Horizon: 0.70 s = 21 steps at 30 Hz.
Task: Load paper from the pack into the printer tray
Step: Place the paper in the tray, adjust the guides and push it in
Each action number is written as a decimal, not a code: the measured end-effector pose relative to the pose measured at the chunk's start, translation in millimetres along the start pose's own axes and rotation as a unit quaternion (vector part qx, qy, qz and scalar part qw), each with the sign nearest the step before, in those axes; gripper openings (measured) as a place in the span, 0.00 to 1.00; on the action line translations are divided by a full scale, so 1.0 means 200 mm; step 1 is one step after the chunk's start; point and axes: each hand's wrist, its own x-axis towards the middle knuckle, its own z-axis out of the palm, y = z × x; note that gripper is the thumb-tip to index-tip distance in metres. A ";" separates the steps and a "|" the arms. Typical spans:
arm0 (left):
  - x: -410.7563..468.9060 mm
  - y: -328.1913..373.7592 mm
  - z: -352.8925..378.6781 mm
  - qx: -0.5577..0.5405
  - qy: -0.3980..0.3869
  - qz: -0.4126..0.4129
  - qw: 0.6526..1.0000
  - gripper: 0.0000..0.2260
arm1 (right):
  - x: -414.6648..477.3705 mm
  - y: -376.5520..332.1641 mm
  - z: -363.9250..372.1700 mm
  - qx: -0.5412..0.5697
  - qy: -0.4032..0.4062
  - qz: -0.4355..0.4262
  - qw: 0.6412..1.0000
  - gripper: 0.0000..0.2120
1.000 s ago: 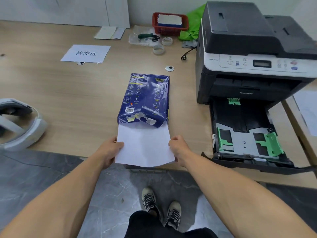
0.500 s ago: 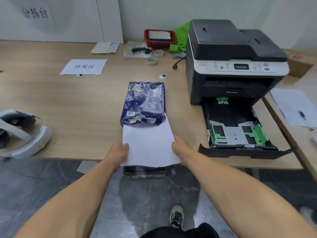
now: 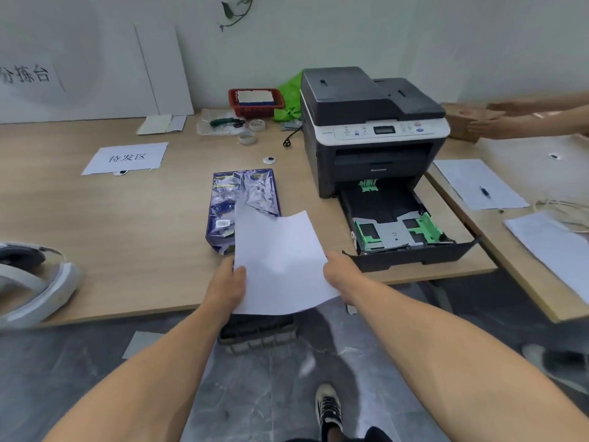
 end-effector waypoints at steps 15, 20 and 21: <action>0.07 0.31 0.28 -0.020 -0.016 0.096 0.995 0.22 | -0.22 -0.12 -0.46 0.132 0.071 -0.026 0.988 0.29; 0.18 0.48 0.53 0.033 -0.010 0.107 0.994 0.24 | -0.06 -0.08 -0.72 0.114 0.086 -0.039 0.989 0.25; 0.20 0.53 0.59 0.037 -0.013 0.106 0.994 0.24 | -0.01 -0.07 -0.77 0.114 0.084 -0.042 0.989 0.25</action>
